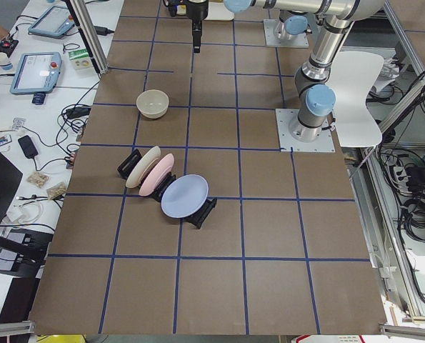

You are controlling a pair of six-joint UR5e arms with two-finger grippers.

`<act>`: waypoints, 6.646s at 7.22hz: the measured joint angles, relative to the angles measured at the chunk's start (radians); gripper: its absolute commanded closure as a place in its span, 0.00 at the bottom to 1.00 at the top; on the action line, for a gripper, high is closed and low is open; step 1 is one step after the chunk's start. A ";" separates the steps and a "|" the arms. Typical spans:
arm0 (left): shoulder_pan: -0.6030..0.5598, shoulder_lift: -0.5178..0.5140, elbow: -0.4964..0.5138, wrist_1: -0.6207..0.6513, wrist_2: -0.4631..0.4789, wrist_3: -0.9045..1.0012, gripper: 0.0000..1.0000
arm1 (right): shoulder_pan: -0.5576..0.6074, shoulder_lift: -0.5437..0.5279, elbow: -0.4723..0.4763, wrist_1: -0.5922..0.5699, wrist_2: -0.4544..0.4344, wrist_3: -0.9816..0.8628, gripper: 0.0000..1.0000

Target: Place bowl and put lemon in it

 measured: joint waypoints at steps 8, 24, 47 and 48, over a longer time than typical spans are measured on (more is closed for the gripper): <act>0.041 -0.366 0.123 0.231 -0.002 0.041 0.00 | -0.430 0.447 -0.009 -0.404 -0.101 -0.485 0.00; -0.054 -0.443 -0.063 0.291 -0.381 -0.011 1.00 | -0.137 0.230 -0.137 -0.071 -0.039 -0.256 0.74; -0.031 0.010 -0.086 0.112 -0.008 0.039 0.00 | 0.481 0.467 -0.011 -0.521 -0.079 0.421 0.00; -0.008 0.002 -0.068 0.105 -0.013 0.045 0.00 | 0.470 0.428 -0.027 -0.508 -0.074 0.419 0.00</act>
